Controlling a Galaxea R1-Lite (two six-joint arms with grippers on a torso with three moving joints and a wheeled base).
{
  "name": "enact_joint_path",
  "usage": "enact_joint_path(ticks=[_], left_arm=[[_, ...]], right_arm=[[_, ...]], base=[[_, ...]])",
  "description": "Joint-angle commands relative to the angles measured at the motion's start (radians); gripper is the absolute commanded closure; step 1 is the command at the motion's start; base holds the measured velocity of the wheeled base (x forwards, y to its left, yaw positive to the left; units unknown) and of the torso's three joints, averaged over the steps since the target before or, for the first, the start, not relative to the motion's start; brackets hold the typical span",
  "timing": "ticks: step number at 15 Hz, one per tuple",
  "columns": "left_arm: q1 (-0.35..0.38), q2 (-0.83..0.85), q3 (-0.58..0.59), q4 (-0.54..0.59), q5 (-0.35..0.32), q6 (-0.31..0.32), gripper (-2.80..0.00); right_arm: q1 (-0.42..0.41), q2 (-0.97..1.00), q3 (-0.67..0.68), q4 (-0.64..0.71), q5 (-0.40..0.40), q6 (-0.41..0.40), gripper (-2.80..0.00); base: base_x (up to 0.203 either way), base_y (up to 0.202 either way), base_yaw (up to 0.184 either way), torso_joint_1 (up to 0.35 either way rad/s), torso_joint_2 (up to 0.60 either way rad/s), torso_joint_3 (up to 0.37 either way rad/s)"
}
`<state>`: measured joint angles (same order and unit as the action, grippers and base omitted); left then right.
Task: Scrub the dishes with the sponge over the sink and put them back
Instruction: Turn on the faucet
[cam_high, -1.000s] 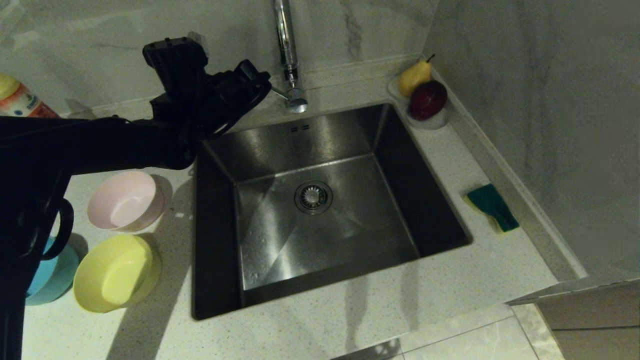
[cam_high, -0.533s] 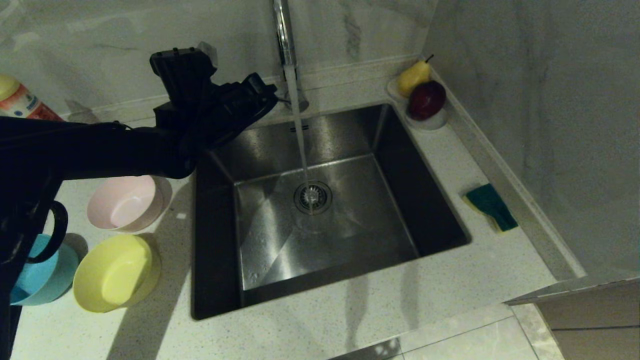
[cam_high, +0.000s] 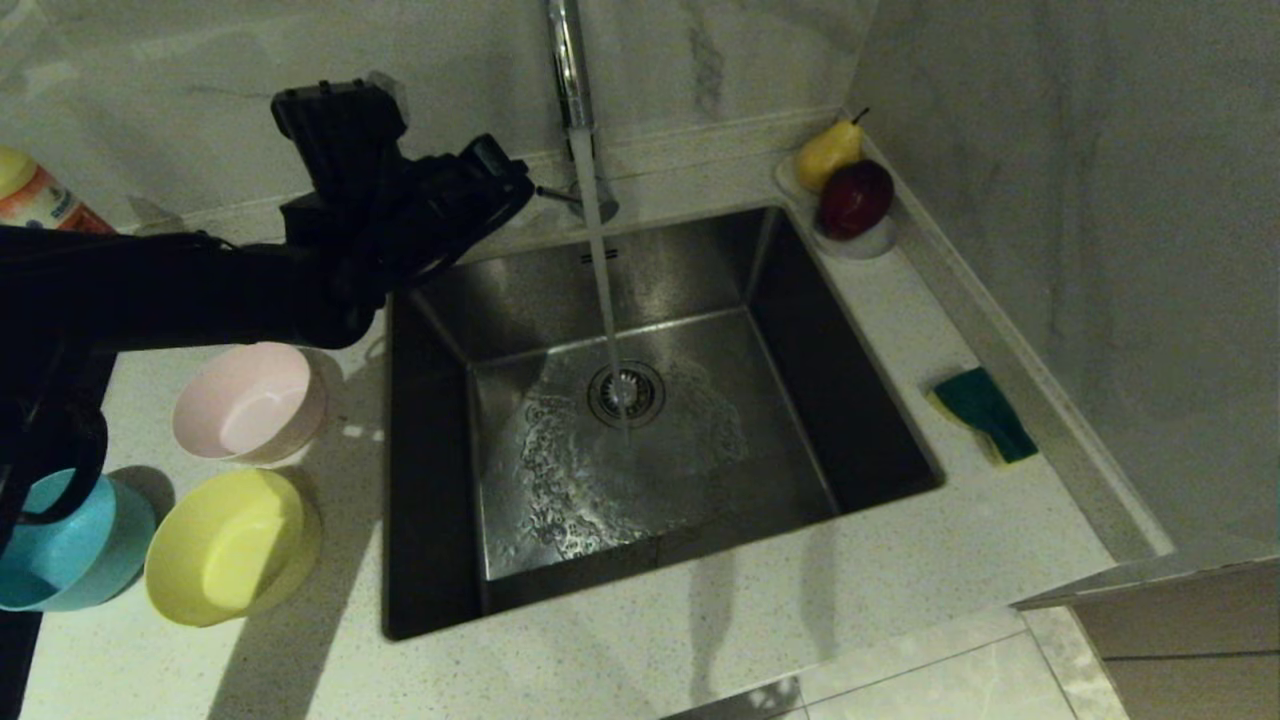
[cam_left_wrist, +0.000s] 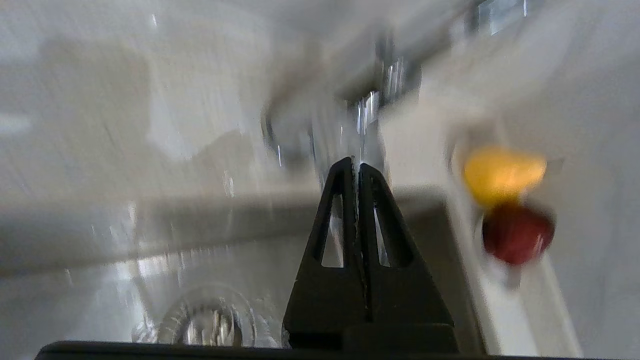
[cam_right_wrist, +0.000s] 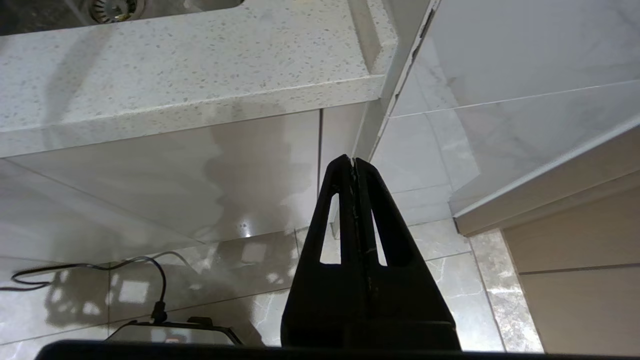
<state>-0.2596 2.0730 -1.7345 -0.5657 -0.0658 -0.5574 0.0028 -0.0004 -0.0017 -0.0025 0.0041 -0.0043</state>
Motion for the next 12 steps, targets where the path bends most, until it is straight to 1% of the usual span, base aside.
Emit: enact_joint_path(ticks=[1,3,4,5,7,8,10,12], left_arm=[[0.034,-0.025,-0.062,0.002,0.005,-0.003,0.0],[0.046,-0.074,-0.062,0.007,0.014,0.004,0.0],[0.049,-0.112,-0.054,0.009,0.037,0.021,0.0],[0.05,-0.148,-0.036,0.012,0.081,0.059,0.0],[0.051,-0.228,0.018,0.033,0.184,0.163,0.0],[0.051,-0.274,0.048,0.04,0.225,0.195,0.0],[0.051,-0.392,0.143,0.066,0.287,0.236,0.0],[0.051,-0.515,0.23,0.106,0.316,0.27,0.0]], right_arm=[[0.0,0.0,0.0,-0.001,0.0,0.0,0.0],[0.0,0.0,0.0,-0.001,0.0,0.0,0.0],[0.0,0.0,0.0,-0.001,0.0,0.0,0.0],[0.0,0.0,0.0,-0.001,0.0,0.0,0.0],[0.0,0.0,0.0,-0.001,0.0,0.0,0.0],[0.0,0.0,0.0,-0.001,0.0,0.0,0.0],[0.0,0.0,0.0,-0.001,0.0,0.0,0.0],[0.0,0.0,0.0,-0.001,0.0,0.0,0.0]], base=[[0.0,0.0,0.0,0.0,0.0,0.0],[0.0,0.0,0.0,0.0,0.0,0.0],[0.0,0.0,0.0,0.0,0.0,0.0],[0.0,0.0,0.0,0.0,0.0,0.0],[0.0,0.0,0.0,0.0,0.0,0.0],[0.0,0.0,0.0,0.0,0.0,0.0],[0.0,0.0,0.0,0.0,0.0,0.0],[0.0,0.0,0.0,0.0,0.0,0.0]])
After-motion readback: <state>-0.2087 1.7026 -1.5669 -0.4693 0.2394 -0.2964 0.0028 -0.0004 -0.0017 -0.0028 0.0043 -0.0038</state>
